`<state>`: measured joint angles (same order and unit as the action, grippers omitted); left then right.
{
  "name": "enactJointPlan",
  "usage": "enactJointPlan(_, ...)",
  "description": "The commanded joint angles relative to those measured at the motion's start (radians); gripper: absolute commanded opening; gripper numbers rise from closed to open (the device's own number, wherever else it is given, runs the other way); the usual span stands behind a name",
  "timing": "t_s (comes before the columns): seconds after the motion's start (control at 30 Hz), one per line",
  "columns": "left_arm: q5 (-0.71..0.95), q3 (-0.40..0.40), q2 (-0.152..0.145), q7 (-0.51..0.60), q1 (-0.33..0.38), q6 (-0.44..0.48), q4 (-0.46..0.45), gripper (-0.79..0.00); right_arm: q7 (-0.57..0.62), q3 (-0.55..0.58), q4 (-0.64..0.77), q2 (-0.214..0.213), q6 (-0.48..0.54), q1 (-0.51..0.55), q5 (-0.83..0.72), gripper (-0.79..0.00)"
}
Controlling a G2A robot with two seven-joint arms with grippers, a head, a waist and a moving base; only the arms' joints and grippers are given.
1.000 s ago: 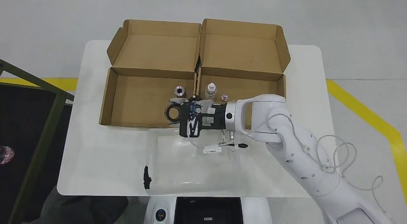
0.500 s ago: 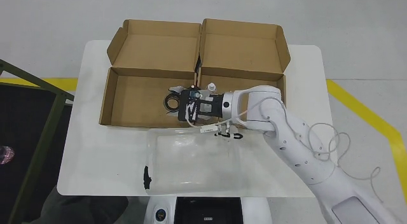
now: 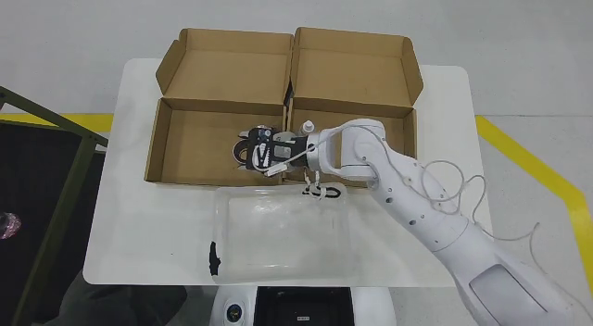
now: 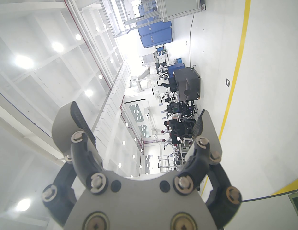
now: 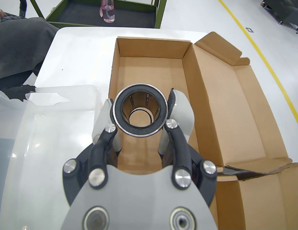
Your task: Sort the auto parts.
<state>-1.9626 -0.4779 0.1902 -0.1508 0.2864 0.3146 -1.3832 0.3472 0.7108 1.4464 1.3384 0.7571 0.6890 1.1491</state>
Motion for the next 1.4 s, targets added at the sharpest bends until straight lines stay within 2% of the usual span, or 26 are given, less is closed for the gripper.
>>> enactJointPlan(0.0,0.0,0.0,0.0,0.0,0.0,0.0,0.0,0.0,-0.003,-0.014,-0.027,0.007,0.0,-0.01,-0.004,-0.785)
enactJointPlan(0.83,0.0,0.0,0.0,0.0,0.0,0.0,0.0,0.0,0.038,-0.124,-0.258,0.089,-0.022,-0.102,-0.012,-0.785)
enactJointPlan(0.9,0.0,0.0,0.0,0.0,0.0,0.0,0.0,0.0,0.038,-0.127,-0.269,0.093,-0.021,-0.103,-0.01,-0.751)
enactJointPlan(0.93,0.0,0.0,0.0,0.0,0.0,0.0,0.0,0.0,0.04,-0.128,-0.275,0.095,-0.021,-0.104,-0.008,-0.702)
enactJointPlan(1.17,0.0,0.0,0.0,0.0,0.0,0.0,0.0,0.0,0.04,-0.132,-0.304,0.105,-0.02,-0.104,-0.003,-0.536)
enactJointPlan(1.27,0.0,0.0,0.0,0.0,0.0,0.0,0.0,0.0,0.039,-0.131,-0.312,0.108,-0.017,-0.104,0.0,-0.505)
enactJointPlan(1.37,0.0,0.0,0.0,0.0,0.0,0.0,0.0,0.0,0.041,-0.129,-0.318,0.111,-0.012,-0.103,0.0,-0.44)
